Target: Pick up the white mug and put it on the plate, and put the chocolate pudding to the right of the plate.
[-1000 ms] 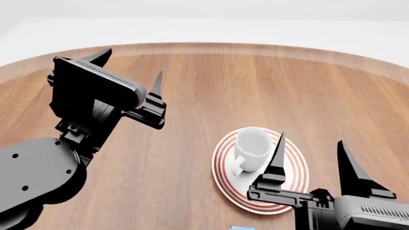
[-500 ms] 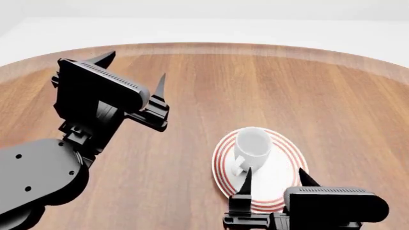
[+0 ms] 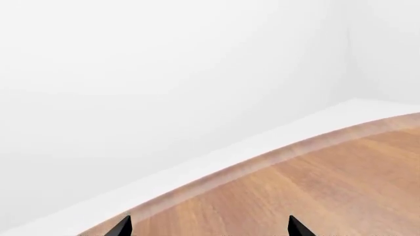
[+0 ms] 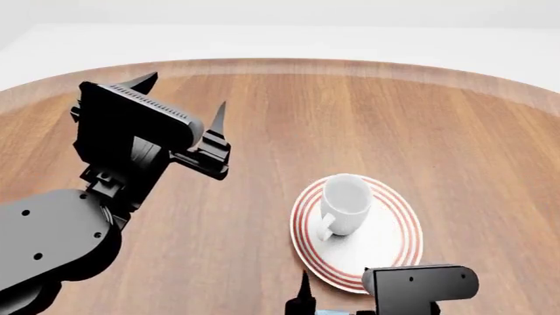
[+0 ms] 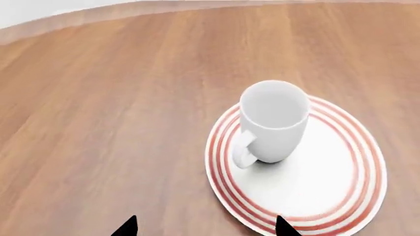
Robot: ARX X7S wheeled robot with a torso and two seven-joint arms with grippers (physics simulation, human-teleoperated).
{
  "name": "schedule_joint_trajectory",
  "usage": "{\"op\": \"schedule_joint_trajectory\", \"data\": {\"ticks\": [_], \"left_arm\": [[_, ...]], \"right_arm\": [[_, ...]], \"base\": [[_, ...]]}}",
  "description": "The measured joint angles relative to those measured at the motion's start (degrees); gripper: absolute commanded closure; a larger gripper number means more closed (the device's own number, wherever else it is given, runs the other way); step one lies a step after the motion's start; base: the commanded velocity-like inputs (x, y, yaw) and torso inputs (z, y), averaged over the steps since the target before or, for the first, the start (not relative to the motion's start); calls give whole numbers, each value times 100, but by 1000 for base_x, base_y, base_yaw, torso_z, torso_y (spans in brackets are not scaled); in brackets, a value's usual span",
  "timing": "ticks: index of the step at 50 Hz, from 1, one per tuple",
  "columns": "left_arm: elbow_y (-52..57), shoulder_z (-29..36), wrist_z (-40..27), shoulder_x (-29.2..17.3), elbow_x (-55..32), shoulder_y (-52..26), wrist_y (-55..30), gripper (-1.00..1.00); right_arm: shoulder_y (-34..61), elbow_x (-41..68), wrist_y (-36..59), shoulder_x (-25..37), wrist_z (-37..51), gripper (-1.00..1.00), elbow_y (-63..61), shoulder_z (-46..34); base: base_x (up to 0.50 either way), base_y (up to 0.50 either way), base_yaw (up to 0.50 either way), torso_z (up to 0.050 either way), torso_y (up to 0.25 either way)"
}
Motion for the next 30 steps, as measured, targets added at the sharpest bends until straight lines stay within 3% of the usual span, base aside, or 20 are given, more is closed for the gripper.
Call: {"op": "schedule_joint_trajectory", "data": {"ticks": [30], "left_arm": [[-58,-9,7,19,-8,60,-26,-100]], "right_arm": [[-514,162,-33,-413,506,-100,60,378]], "base": [[0,0,0,0,0]]}}
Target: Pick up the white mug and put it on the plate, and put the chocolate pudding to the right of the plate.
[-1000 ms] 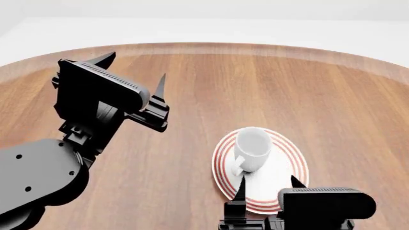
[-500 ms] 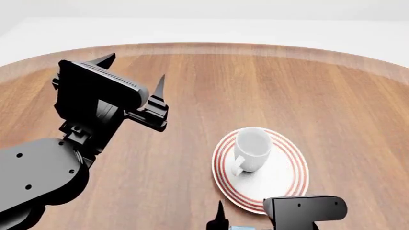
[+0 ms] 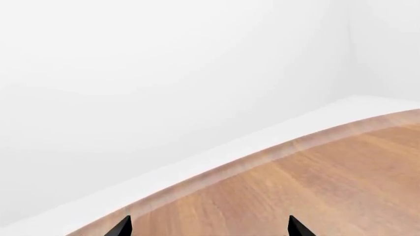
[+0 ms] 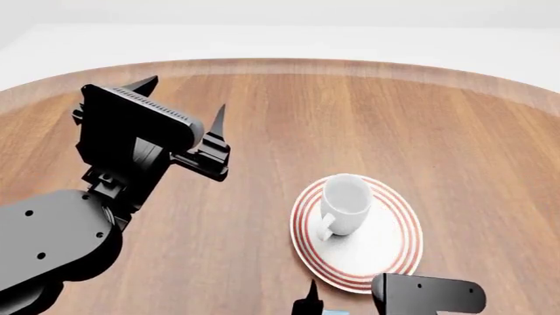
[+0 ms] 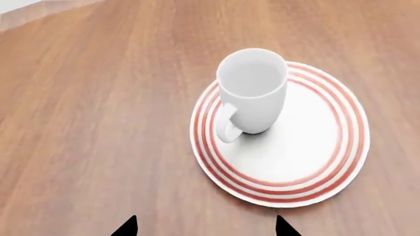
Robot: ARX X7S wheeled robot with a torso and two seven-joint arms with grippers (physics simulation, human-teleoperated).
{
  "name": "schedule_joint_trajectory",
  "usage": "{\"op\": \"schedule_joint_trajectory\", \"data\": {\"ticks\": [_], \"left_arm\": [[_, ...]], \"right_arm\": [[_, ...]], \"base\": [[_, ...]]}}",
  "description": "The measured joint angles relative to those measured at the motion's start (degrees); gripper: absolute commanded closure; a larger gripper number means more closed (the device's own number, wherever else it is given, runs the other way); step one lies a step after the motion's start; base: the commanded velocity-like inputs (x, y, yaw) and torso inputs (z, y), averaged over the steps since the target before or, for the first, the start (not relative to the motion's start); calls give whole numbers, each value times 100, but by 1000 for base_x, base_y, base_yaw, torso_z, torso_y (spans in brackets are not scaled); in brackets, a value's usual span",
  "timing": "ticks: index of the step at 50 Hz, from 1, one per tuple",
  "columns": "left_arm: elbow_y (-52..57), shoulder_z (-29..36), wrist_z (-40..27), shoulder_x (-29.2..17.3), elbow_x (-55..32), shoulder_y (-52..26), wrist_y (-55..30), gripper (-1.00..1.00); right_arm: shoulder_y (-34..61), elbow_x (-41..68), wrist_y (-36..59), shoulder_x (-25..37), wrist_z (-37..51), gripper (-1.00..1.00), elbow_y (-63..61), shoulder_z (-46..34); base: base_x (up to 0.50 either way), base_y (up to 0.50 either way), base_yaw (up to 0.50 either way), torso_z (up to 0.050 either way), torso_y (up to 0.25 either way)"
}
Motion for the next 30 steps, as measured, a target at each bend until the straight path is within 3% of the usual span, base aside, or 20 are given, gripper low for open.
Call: {"op": "schedule_joint_trajectory", "data": {"ticks": [13,30], "left_arm": [[13,-25,-15,-22,-38,17,-4,-100],[43,-48,-50,-21,-72,32,-27,-100]], "right_arm": [[-442,156,773,-581,92,-100,39,708],[-873,143,1214,-904,48,-100,176,1034]], "base": [[0,0,0,0,0],[0,0,0,0,0]]}}
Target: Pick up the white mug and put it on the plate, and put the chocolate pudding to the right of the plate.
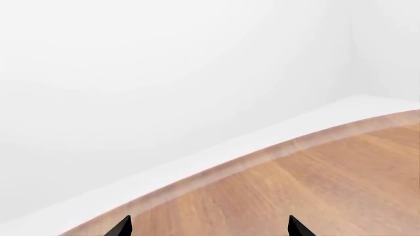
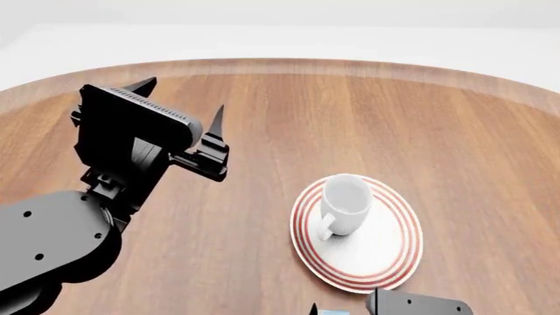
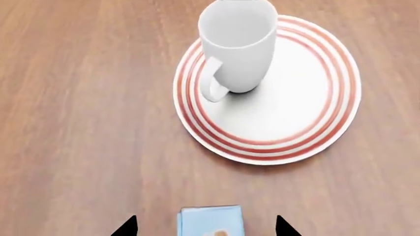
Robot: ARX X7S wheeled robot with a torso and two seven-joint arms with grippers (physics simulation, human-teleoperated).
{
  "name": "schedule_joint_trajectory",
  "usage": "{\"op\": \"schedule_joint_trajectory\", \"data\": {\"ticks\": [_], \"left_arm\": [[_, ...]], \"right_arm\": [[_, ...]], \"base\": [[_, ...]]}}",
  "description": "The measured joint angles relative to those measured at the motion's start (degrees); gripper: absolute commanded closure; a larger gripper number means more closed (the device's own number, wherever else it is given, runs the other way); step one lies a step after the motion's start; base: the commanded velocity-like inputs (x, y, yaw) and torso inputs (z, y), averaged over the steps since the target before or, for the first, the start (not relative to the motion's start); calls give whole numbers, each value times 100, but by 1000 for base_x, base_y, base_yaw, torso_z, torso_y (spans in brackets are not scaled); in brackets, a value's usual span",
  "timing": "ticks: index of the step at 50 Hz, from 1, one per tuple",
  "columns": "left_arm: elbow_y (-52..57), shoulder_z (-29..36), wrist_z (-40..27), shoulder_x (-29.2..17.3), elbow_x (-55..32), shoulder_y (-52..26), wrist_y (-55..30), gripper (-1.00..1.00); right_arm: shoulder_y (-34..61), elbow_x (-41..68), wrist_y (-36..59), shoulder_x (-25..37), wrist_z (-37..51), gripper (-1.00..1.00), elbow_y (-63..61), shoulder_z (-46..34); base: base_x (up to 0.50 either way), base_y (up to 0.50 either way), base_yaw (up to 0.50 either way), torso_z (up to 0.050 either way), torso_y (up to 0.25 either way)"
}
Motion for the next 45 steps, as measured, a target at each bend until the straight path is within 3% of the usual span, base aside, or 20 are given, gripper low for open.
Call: {"op": "schedule_joint_trajectory", "data": {"ticks": [45], "left_arm": [[-126,-18,21,45,20,254,170,-100]], "right_arm": [[-322,-565,121,102,-787,-100,644,-184]], "base": [[0,0,0,0,0]]}}
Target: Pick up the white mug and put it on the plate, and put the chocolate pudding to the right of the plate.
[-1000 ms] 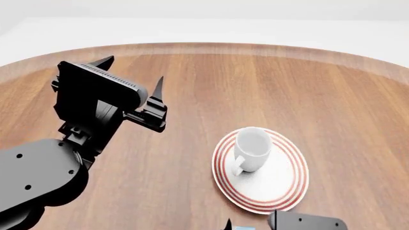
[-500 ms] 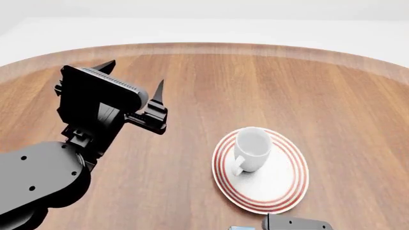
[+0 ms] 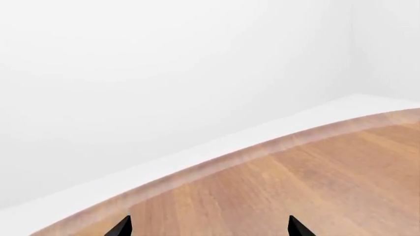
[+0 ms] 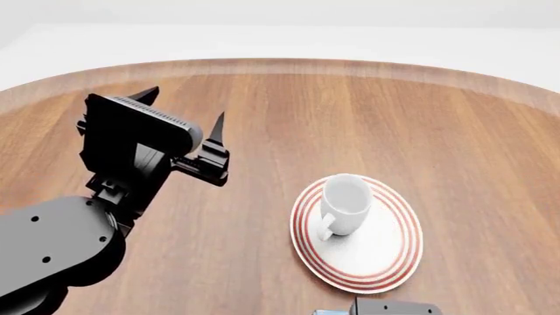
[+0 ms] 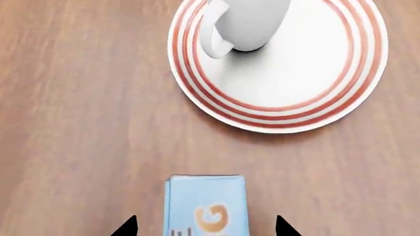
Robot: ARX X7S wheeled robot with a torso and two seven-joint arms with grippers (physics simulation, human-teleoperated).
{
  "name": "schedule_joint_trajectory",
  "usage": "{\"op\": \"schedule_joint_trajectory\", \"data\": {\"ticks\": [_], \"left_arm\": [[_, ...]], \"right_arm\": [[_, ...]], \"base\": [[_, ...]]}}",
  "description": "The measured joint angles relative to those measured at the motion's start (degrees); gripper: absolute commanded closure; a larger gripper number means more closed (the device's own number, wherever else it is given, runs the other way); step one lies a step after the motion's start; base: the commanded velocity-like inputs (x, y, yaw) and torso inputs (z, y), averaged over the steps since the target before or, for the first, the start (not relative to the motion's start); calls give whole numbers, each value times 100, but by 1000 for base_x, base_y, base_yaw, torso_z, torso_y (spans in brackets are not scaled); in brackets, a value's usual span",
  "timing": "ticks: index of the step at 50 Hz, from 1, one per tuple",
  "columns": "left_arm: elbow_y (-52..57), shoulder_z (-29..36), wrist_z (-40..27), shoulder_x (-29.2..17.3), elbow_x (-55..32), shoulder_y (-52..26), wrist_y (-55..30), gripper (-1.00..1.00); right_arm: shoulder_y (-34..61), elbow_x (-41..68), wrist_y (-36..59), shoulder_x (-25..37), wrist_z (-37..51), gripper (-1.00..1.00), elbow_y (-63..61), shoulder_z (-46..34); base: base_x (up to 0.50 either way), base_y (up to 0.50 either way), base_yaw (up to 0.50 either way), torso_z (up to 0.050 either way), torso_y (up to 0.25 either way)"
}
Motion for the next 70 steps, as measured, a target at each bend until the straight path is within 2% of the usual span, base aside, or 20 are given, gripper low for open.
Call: {"op": "schedule_joint_trajectory", "data": {"ticks": [51,52,70], "left_arm": [[-108,-12,27,49,67,195,95,-100],[-110,-13,28,50,68,198,97,-100],[-118,-29,38,53,70,229,103,-100]], "right_arm": [[-161,-613,-322,124,-914,-100,699,-239],[-160,-634,-327,126,-935,100,719,-248],[-14,-980,-303,208,-1083,100,741,-527]], "base": [[0,0,0,0,0],[0,0,0,0,0],[1,0,0,0,0]]}}
